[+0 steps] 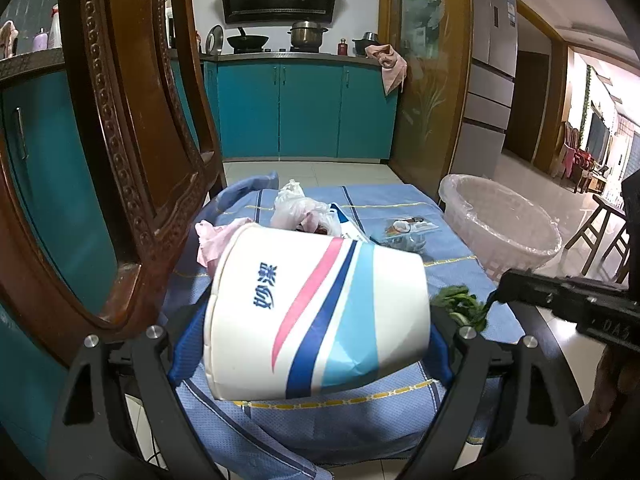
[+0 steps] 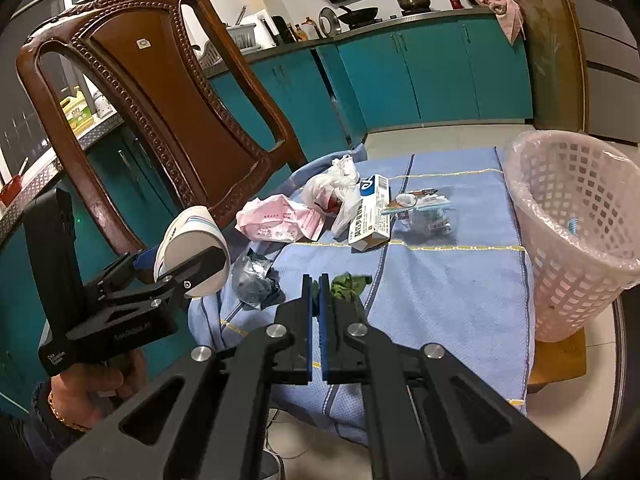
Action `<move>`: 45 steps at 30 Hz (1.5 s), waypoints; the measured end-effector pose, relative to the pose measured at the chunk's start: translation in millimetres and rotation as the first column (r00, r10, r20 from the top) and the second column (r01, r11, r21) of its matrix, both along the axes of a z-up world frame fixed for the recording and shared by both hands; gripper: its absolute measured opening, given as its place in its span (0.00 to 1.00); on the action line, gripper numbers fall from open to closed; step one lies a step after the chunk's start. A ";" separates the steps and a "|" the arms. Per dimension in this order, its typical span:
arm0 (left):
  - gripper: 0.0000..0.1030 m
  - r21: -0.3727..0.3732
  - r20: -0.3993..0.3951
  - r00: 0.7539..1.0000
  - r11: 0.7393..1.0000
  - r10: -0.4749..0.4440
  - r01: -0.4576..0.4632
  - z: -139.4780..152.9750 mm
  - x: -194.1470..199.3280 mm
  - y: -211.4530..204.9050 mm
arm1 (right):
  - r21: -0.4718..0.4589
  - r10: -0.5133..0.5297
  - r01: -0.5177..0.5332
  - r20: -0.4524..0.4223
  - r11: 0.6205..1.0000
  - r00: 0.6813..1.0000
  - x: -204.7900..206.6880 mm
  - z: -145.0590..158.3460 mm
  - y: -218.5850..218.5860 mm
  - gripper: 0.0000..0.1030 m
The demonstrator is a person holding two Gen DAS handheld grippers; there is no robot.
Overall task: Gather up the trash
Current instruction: 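Carry the green leaves with the right tool and drop them into the wastebasket, then carry the striped cup with the left tool and drop it into the wastebasket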
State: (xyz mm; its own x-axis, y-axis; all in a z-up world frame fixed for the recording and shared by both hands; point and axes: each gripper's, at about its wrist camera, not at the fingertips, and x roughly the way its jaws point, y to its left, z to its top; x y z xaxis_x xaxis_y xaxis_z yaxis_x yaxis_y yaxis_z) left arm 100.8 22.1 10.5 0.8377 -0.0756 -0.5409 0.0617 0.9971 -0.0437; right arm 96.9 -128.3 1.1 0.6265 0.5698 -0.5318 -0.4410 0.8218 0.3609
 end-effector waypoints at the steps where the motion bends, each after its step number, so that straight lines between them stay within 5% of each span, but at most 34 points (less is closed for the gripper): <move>1: 0.84 0.003 0.000 1.000 1.000 0.003 -0.003 -0.6 0.0 0.2 | 0.004 -0.011 0.011 0.005 1.000 1.000 1.2 2.9 -3.3 0.03; 11: 0.84 -0.003 -0.006 1.000 1.000 0.020 -0.020 -3.9 2.0 4.1 | 0.020 -0.244 0.243 0.116 0.970 0.963 73.5 83.6 -93.2 0.03; 14: 0.84 -0.011 -0.010 1.000 1.000 0.029 -0.029 -4.4 2.6 6.4 | 0.039 -0.330 0.328 0.085 0.944 0.940 106.0 83.4 -127.5 0.04; 16: 0.84 -0.012 -0.011 1.000 1.000 0.026 -0.026 -4.7 3.1 6.9 | 0.048 -0.374 0.374 0.005 0.926 0.927 128.6 62.2 -151.6 0.33; 17: 0.84 -0.009 -0.012 1.000 1.000 0.025 -0.025 -4.9 3.4 6.6 | 0.048 -0.418 0.419 -0.026 0.907 0.908 132.1 50.3 -161.9 0.64; 23: 0.84 0.013 -0.017 1.000 1.000 -0.005 0.005 -6.4 0.8 -0.5 | 0.233 -0.564 0.578 -0.130 0.782 0.815 46.9 2.8 -189.9 0.79; 28: 0.84 0.006 -0.041 0.994 0.995 -0.099 0.099 -8.5 -2.3 -25.7 | 0.270 -0.666 0.645 -0.021 0.715 0.746 -38.2 -1.0 -178.6 0.92; 33: 0.84 0.028 -0.001 0.977 0.976 -0.214 0.214 19.6 15.1 -89.4 | 0.325 -0.739 0.698 0.003 0.638 0.674 -54.2 2.2 -195.6 0.92; 36: 0.84 -0.023 0.050 0.944 0.944 -0.327 0.329 60.1 50.7 -154.5 | 0.361 -0.770 0.721 -0.012 0.592 0.638 -60.2 -1.7 -205.0 0.92; 39: 0.86 -0.038 0.091 0.911 0.913 -0.403 0.407 90.2 93.1 -216.9 | 0.382 -0.782 0.727 -0.018 0.570 0.623 -62.8 -1.7 -210.5 0.92; 40: 0.98 -0.042 0.088 0.905 0.906 -0.417 0.422 93.0 105.0 -231.2 | 0.384 -0.786 0.729 -0.014 0.567 0.619 -63.5 -0.9 -210.8 0.92; 45: 0.98 -0.088 -0.092 0.906 0.910 -0.414 0.406 70.7 156.5 -265.6 | 0.357 -0.766 0.711 0.019 0.605 0.642 -58.9 2.3 -208.9 0.92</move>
State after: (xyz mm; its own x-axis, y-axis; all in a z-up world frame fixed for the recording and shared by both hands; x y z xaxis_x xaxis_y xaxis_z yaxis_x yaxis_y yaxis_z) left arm 257.2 -243.5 81.2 0.6630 -0.4379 -0.6071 0.4558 0.8795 -0.1366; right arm 38.0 -337.2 3.3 0.9595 -0.0204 -0.2811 0.1984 0.7572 0.6224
